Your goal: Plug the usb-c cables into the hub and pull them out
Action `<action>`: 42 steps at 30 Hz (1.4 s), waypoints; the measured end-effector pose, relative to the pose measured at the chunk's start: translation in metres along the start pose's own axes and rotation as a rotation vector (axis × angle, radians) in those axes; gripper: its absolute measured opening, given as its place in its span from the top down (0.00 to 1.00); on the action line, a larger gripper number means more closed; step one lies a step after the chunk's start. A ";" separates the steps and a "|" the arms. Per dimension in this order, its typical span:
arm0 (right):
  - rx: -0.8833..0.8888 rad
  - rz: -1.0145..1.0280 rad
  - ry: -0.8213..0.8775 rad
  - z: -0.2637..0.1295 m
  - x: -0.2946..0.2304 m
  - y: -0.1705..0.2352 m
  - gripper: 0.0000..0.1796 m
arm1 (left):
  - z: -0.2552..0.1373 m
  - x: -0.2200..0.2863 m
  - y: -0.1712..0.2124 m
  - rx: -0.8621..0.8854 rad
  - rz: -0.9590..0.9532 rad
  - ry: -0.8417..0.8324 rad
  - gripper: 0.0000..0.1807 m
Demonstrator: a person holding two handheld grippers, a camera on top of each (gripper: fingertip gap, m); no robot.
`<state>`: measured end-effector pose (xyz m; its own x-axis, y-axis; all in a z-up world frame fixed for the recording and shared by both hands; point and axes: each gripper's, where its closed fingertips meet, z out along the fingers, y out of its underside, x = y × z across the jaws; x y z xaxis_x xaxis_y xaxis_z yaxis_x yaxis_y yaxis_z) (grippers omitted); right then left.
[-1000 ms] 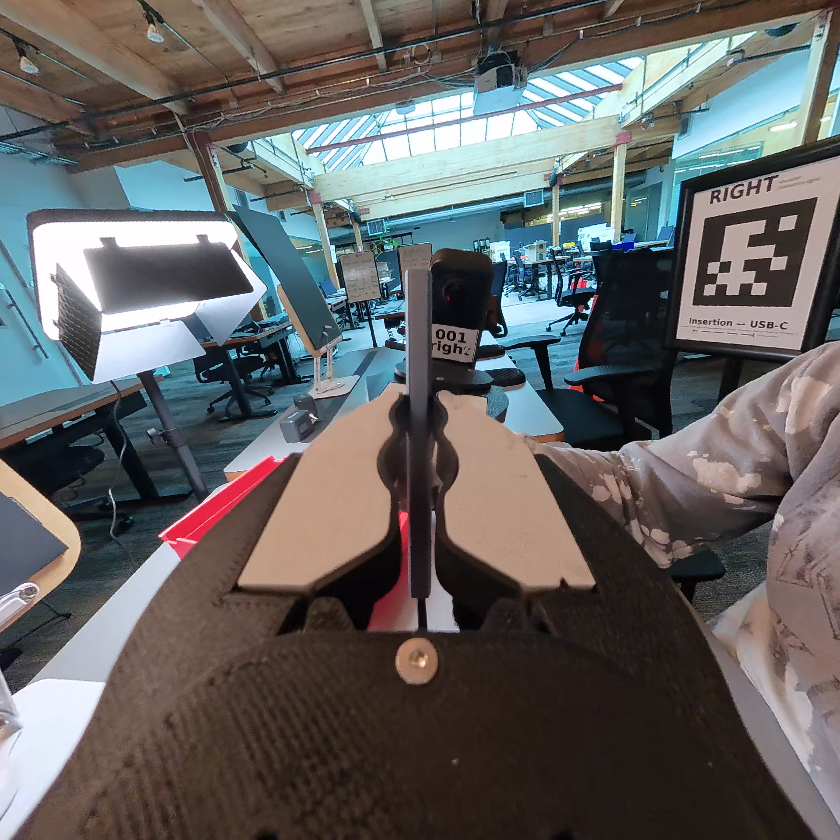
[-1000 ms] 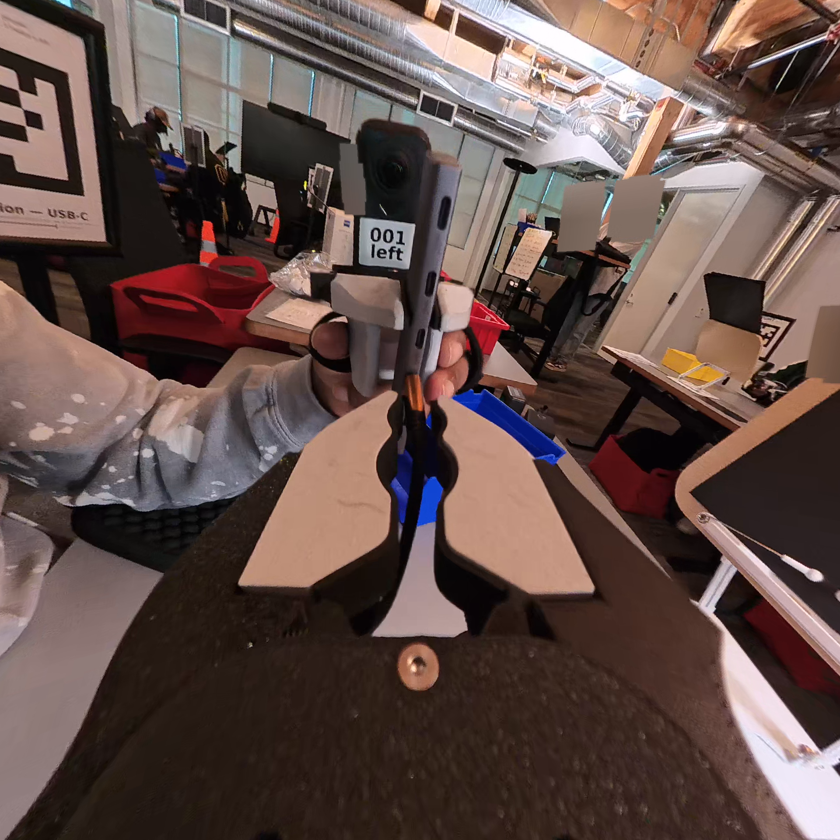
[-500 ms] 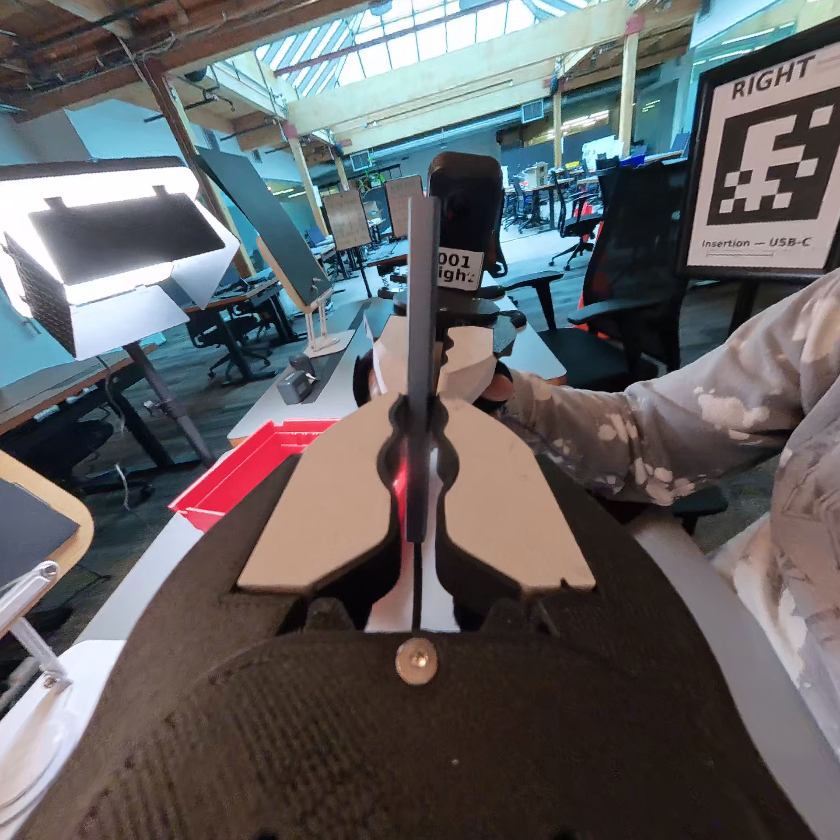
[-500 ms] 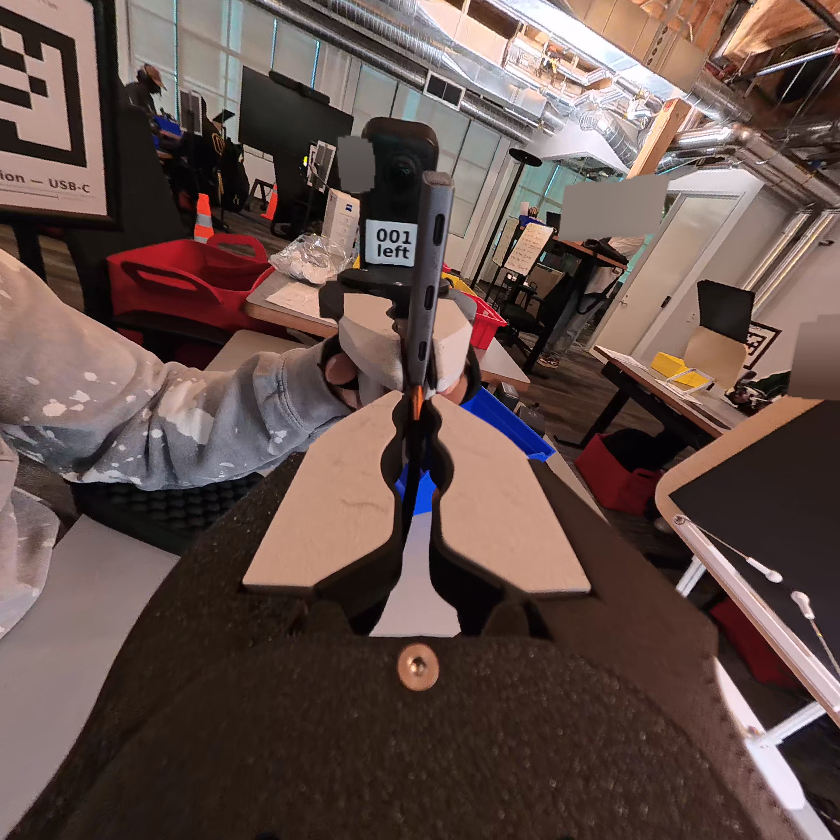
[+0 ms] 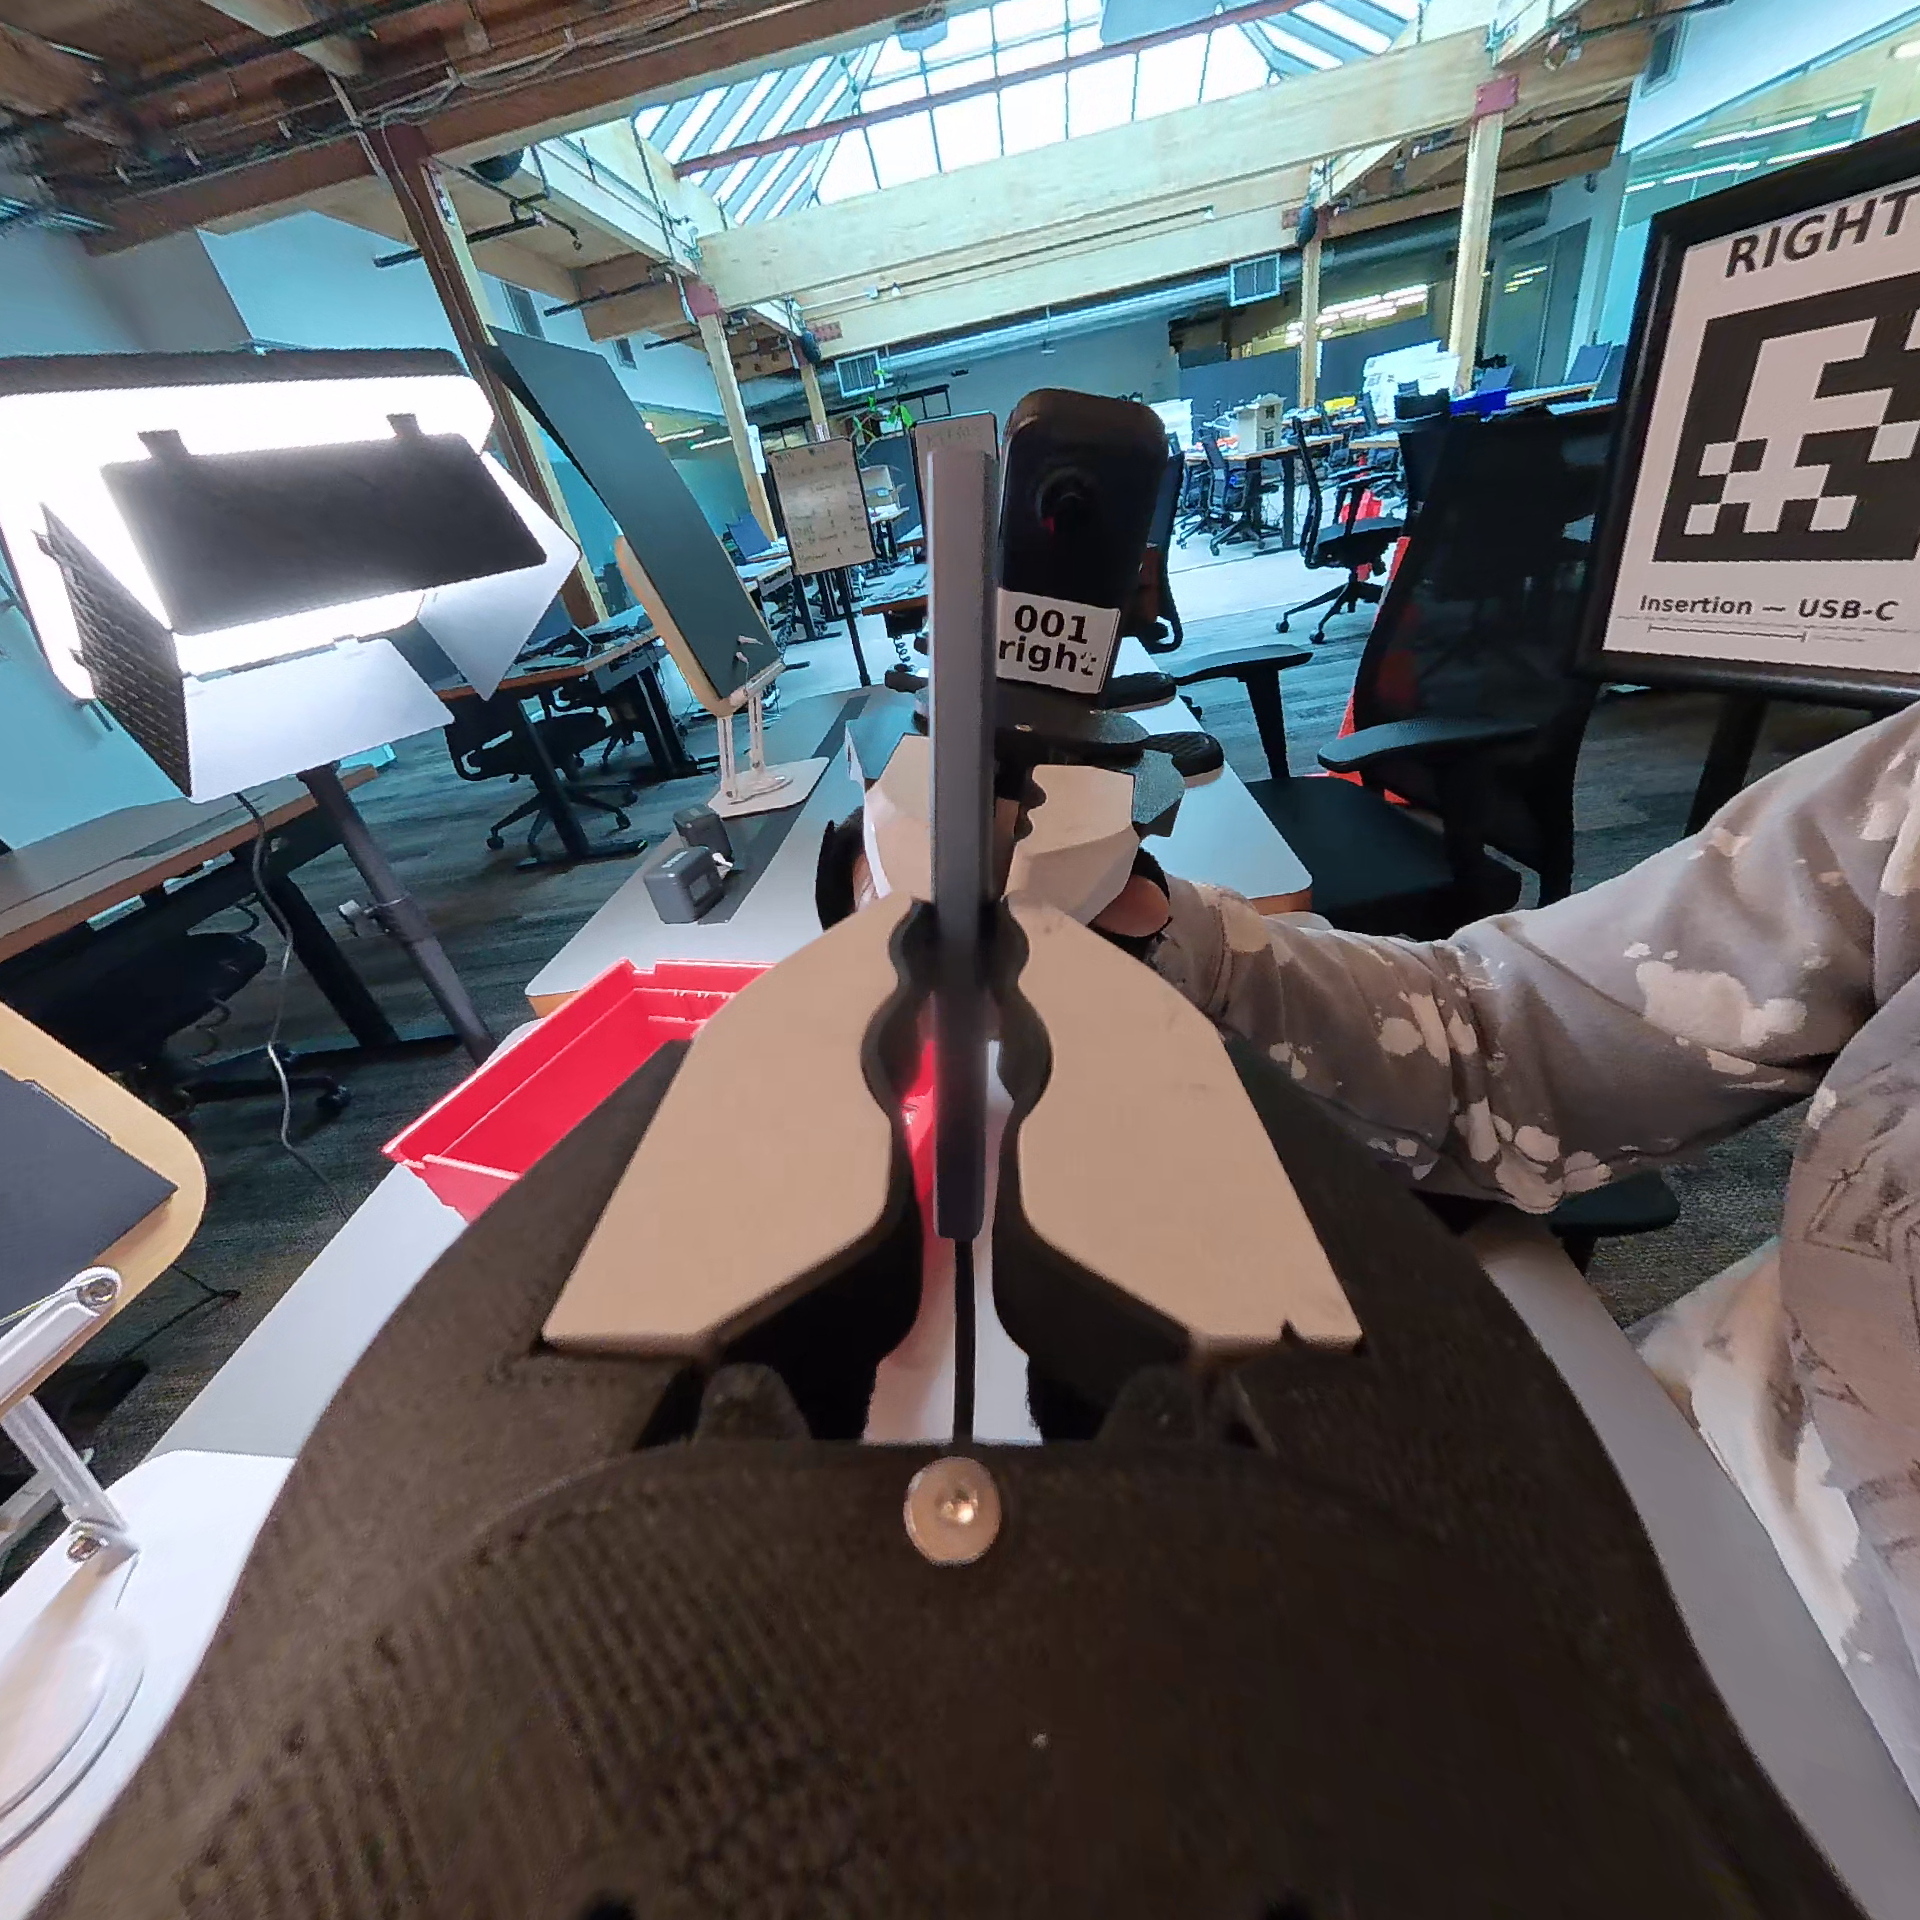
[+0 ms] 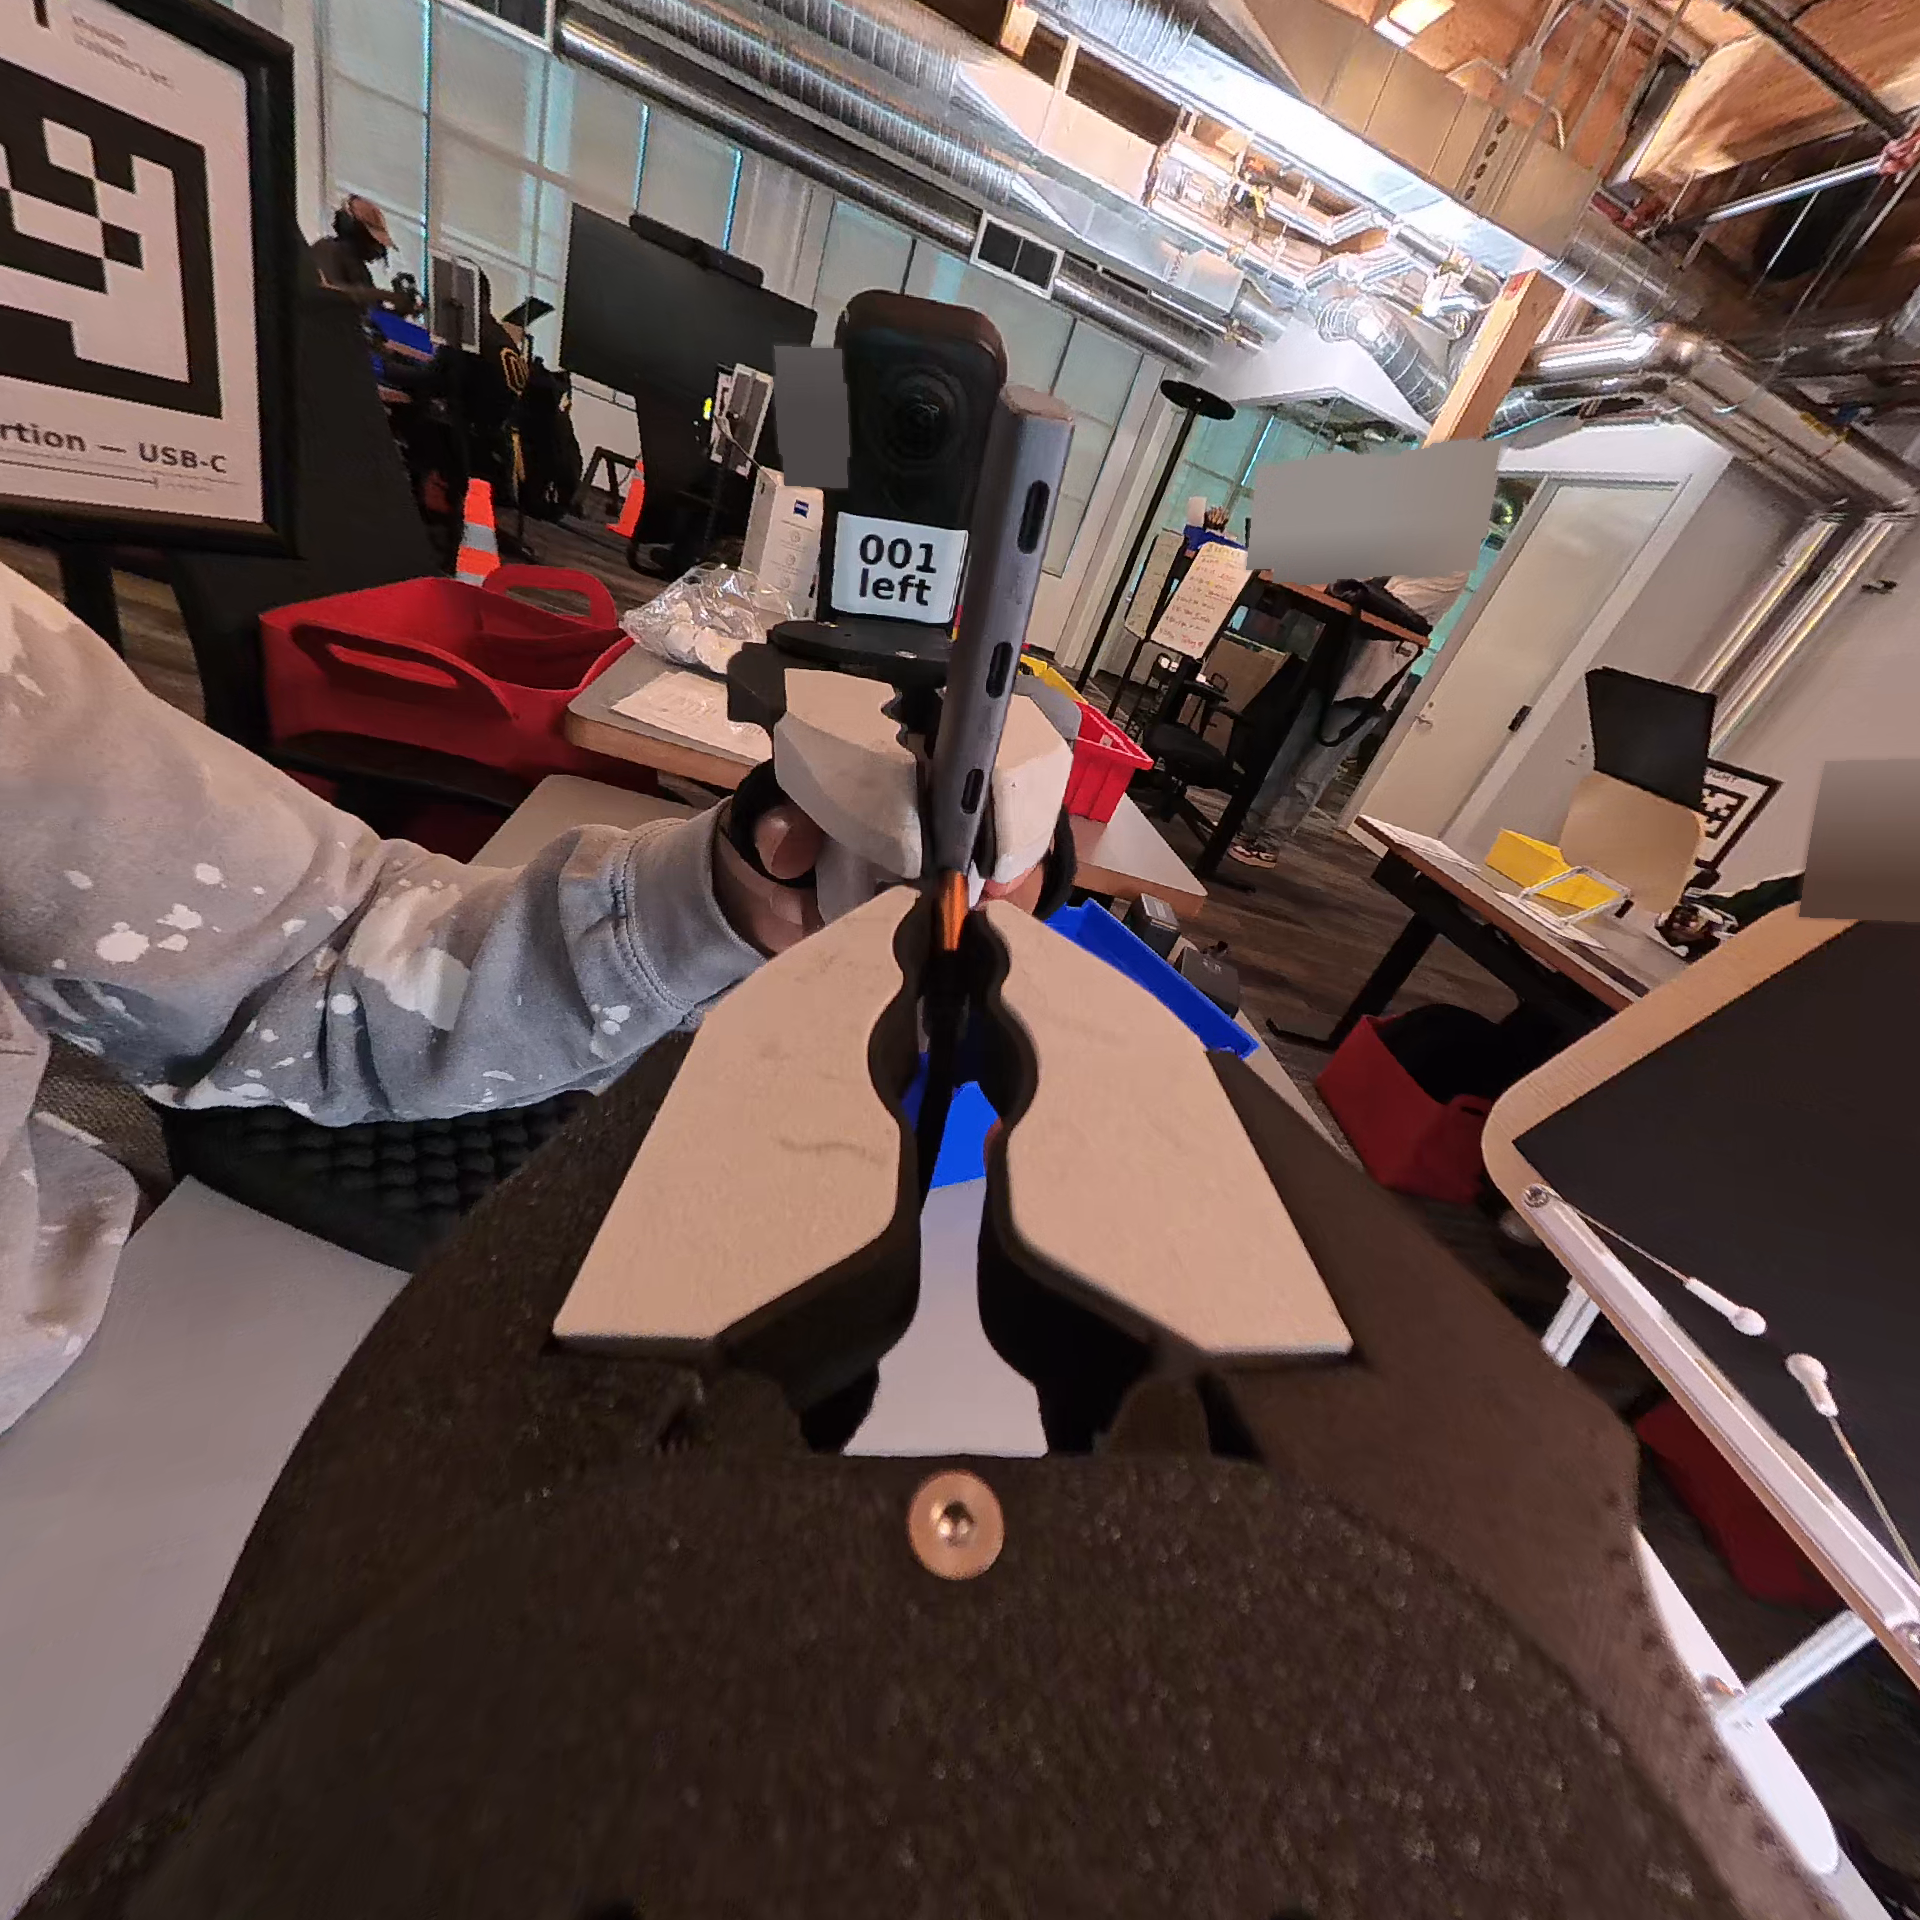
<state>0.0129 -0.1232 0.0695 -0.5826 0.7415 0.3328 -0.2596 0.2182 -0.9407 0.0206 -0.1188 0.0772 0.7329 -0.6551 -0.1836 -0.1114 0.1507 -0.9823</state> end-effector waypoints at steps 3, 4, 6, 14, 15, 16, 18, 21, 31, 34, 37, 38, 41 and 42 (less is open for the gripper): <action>0.069 0.044 0.089 -0.046 0.028 -0.009 0.96 | -0.061 -0.025 -0.050 0.288 -0.083 -0.093 0.94; 0.088 0.056 0.143 -0.070 0.041 -0.012 0.96 | -0.102 -0.034 -0.068 0.368 -0.074 -0.149 0.94; 0.061 0.033 0.271 -0.100 0.060 -0.012 0.96 | -0.149 -0.040 -0.070 0.270 0.045 -0.313 0.94; -0.219 -0.080 0.439 -0.094 0.119 0.004 0.97 | -0.145 -0.054 -0.059 0.193 -0.032 -0.372 0.94; -0.261 -0.101 0.449 -0.094 0.129 0.004 0.97 | -0.141 -0.054 -0.057 0.182 -0.030 -0.369 0.94; -0.300 -0.114 0.455 -0.095 0.139 0.005 0.97 | -0.136 -0.053 -0.055 0.172 -0.026 -0.358 0.94; -0.357 -0.129 0.474 -0.100 0.158 0.008 0.97 | -0.131 -0.051 -0.054 0.157 -0.014 -0.351 0.94; -0.430 -0.091 0.499 -0.116 0.175 0.031 0.96 | -0.129 -0.048 -0.055 0.146 0.008 -0.358 0.94; -0.669 0.062 0.557 -0.174 0.157 0.180 0.96 | -0.128 -0.043 -0.059 0.154 0.026 -0.345 0.94; -0.621 0.071 0.583 -0.173 0.167 0.172 0.96 | -0.123 -0.044 -0.055 0.136 0.021 -0.336 0.94; -0.530 0.037 0.628 -0.168 0.191 0.134 0.97 | -0.115 -0.046 -0.048 0.108 0.017 -0.329 0.94; -0.506 0.017 0.647 -0.166 0.199 0.119 0.97 | -0.112 -0.046 -0.046 0.098 0.018 -0.325 0.94; -0.478 -0.072 0.710 -0.166 0.221 0.082 0.97 | -0.104 -0.046 -0.041 0.068 0.026 -0.320 0.94; -0.477 -0.104 0.734 -0.168 0.226 0.073 0.97 | -0.102 -0.046 -0.040 0.061 0.032 -0.320 0.94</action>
<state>-0.0087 0.1670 0.0649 0.1106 0.8878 0.4467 0.1614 0.4274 -0.8895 -0.0767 -0.1702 0.1208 0.9045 -0.3850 -0.1833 -0.1040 0.2177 -0.9705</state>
